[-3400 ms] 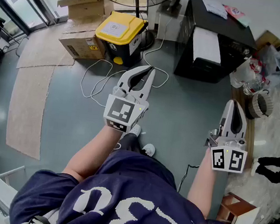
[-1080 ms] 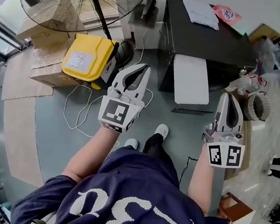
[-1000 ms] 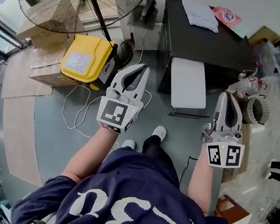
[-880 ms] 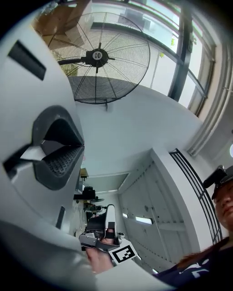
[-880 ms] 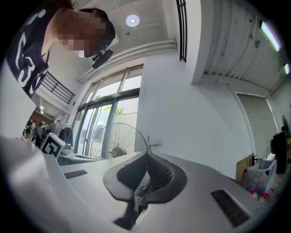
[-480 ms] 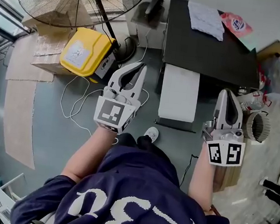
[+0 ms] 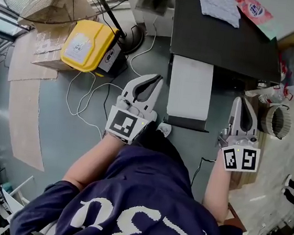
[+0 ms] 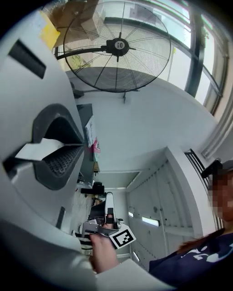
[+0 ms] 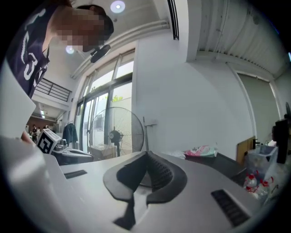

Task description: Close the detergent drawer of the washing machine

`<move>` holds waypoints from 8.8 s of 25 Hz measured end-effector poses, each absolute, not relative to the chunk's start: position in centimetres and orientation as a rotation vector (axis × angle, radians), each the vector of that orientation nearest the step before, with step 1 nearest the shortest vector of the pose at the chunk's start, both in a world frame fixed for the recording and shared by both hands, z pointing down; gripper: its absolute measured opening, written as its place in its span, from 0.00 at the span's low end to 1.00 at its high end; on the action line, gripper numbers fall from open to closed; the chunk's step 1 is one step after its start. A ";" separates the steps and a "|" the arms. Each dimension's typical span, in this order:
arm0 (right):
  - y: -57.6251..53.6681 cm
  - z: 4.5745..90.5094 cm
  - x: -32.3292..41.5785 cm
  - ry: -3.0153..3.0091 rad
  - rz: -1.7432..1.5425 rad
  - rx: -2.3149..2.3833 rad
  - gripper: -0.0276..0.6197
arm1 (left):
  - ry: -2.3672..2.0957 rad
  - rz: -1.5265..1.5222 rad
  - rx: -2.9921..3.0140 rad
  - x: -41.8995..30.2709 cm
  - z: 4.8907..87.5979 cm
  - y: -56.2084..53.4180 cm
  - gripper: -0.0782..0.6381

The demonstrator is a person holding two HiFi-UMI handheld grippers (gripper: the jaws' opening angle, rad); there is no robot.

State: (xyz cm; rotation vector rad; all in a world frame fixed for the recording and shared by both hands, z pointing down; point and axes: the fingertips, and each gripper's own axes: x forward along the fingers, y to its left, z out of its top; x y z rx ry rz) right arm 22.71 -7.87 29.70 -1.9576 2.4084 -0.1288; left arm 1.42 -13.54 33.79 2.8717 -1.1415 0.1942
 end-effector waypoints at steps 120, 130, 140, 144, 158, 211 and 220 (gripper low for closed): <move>-11.6 51.7 21.8 2.908 -0.744 -1.700 0.32 | -0.714 0.667 2.774 6.3 51.9 -14.7 0.24; -13.8 51.3 22.2 2.880 -0.707 -1.759 0.32 | -0.786 0.642 2.758 6.6 51.9 -16.8 0.24; -15.8 51.1 22.6 2.849 -0.677 -1.809 0.33 | -0.832 0.640 2.748 7.0 51.7 -18.8 0.25; -16.4 51.0 22.6 2.833 -0.668 -1.836 0.33 | -0.856 0.652 2.736 6.9 51.6 -19.4 0.25; -18.8 50.9 23.0 2.796 -0.642 -1.897 0.33 | -0.915 0.653 2.709 7.2 51.6 -21.9 0.25; -20.5 51.5 22.9 2.682 -0.525 -2.055 0.07 | -1.206 0.653 2.579 7.7 52.4 -24.6 0.14; -22.2 52.1 22.9 2.643 -0.546 -2.131 0.07 | -1.277 0.652 2.549 8.1 52.6 -25.7 0.13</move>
